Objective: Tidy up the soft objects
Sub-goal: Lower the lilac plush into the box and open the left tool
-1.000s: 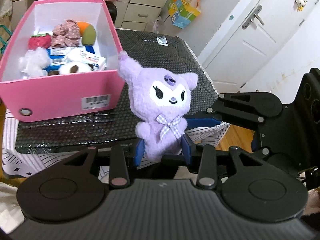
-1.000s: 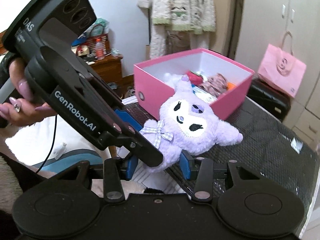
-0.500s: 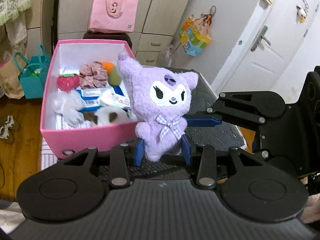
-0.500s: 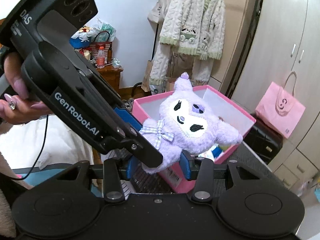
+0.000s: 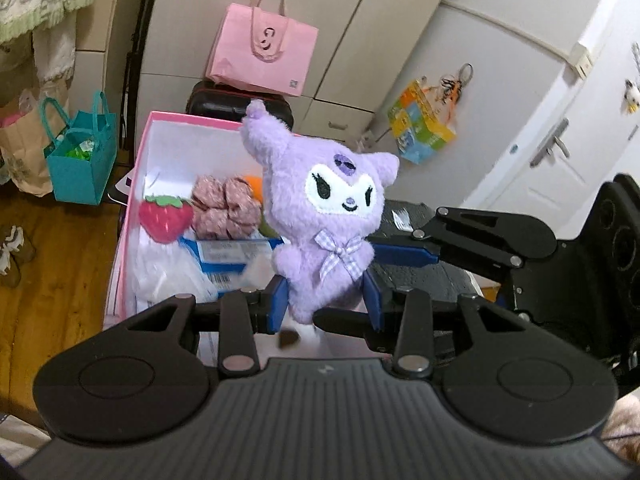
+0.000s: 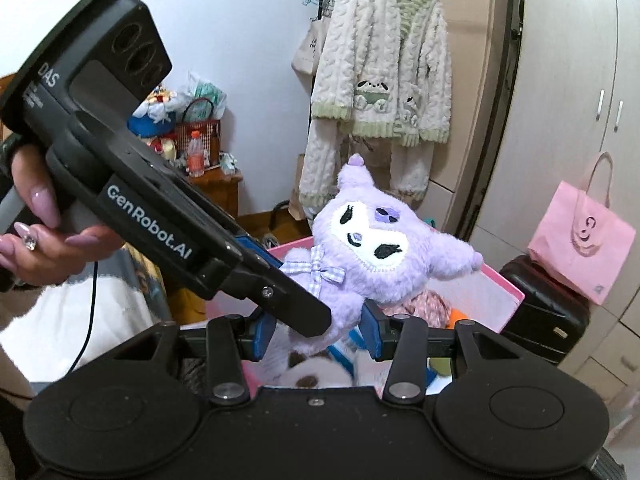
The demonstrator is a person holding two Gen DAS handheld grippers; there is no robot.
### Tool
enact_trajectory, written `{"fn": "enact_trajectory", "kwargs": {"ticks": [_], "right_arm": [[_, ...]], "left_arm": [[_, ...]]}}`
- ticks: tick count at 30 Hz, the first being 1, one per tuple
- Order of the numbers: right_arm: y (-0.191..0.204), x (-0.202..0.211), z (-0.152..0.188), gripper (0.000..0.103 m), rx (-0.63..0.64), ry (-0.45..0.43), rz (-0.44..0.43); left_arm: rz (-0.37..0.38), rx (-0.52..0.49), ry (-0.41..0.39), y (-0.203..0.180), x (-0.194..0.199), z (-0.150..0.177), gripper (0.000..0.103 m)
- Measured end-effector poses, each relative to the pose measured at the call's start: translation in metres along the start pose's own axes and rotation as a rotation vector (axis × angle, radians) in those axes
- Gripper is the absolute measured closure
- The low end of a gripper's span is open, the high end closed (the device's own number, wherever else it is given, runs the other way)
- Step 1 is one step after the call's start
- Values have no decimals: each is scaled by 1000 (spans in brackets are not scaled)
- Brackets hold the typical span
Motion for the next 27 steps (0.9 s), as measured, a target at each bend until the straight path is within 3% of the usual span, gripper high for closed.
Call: {"fn": "enact_trajectory", "kwargs": {"ticks": [3,9,14,22,27], "right_arm": [[-11,-16,-7,53,3,6,-6],[-34,-57,-17,53,-61,52,-105],[-35,-80,-19,53,-123,103,-201],[-22,-105,-12,54,-99,188,-236],[-27,-108,-1,54,-111,232,-188]], "left_arm": [[-5,34,-2,15,-11,-15,65],[-24,130,-6,51,-34,-34,65],[-23,183,15,70,-41,-29,65],[-111,163,39,79,-44,-15,64],[-229,43,-3,68,-39,-14,62]]}}
Point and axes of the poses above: each gripper's, at about its wrist camera, not at the fingertips, and x roughly against the way its jaws point, y to its left, z to its underside, the point moved 9 cm from there along -x, roughly the way its jaws point, and after that the axes turned 13 degrees about y, right-handed, at the moved point
